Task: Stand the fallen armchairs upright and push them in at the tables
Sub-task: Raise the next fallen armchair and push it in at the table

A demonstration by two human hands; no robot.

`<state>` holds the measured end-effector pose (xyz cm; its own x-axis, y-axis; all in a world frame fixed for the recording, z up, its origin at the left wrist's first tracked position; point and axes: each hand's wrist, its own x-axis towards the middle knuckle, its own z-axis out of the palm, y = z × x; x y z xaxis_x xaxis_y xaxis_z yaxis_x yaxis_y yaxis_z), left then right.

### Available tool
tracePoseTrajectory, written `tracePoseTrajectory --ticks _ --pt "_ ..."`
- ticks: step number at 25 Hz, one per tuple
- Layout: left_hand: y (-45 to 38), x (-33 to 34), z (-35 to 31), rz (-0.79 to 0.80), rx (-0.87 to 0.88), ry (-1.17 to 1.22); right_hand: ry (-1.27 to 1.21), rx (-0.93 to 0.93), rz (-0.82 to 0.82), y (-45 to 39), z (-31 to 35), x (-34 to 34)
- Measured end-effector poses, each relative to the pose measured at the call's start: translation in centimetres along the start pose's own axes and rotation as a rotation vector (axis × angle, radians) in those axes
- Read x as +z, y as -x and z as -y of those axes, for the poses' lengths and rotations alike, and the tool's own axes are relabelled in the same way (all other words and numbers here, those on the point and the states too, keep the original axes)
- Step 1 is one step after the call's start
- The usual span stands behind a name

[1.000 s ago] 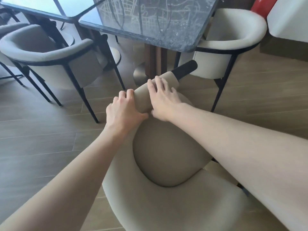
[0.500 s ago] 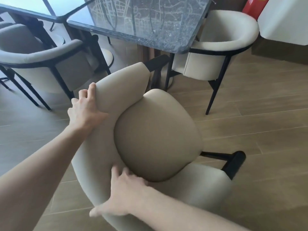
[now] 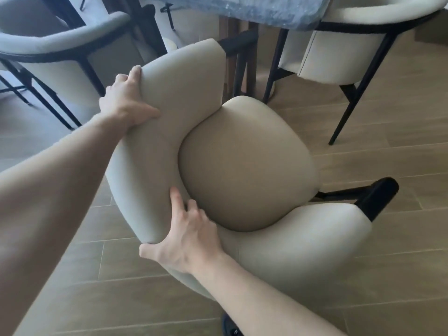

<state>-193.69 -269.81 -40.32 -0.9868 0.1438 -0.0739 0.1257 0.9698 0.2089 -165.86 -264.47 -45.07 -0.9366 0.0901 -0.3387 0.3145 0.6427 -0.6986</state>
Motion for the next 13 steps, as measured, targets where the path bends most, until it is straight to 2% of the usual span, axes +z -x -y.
tracePoseTrajectory --ticks 13 --pt "-8.0 2.7 4.3 0.012 -0.007 0.017 0.085 -0.005 -0.002 -9.4 2.9 1.4"
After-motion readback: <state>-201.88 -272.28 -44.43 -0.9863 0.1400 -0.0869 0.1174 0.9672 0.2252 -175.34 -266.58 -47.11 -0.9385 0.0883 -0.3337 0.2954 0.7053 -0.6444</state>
